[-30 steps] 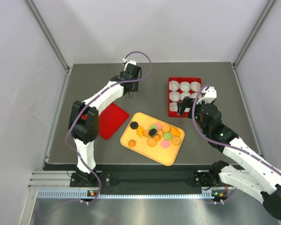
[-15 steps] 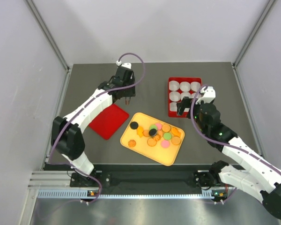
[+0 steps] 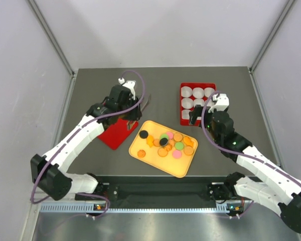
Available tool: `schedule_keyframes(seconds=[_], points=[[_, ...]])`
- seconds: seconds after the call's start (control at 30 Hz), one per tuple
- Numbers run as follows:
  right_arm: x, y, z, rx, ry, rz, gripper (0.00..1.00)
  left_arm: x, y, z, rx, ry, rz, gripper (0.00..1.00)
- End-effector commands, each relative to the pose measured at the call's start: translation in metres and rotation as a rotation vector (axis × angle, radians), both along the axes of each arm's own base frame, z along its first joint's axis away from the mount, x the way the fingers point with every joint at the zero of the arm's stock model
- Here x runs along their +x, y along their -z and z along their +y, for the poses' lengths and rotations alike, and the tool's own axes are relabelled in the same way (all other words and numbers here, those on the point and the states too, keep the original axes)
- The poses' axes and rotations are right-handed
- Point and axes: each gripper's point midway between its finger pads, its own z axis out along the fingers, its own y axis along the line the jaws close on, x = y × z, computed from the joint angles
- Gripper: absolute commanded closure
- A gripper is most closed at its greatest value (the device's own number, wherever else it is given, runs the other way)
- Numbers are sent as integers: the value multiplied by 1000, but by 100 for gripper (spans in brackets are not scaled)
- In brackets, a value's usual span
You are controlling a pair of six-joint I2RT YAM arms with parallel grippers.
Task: Pack the cookies
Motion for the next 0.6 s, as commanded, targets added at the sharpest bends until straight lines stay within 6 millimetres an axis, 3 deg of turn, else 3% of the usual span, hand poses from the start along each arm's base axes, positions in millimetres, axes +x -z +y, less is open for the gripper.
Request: schedule_keyframes(seconds=[0.0, 0.27, 0.57], points=[[5, -10, 3, 1, 5, -34, 0, -35, -5, -10, -63, 128, 33, 54], [8, -6, 4, -20, 9, -22, 0, -89, 5, -20, -91, 263, 99, 55], [10, -3, 5, -30, 6, -15, 0, -121, 14, -35, -60, 334, 142, 53]])
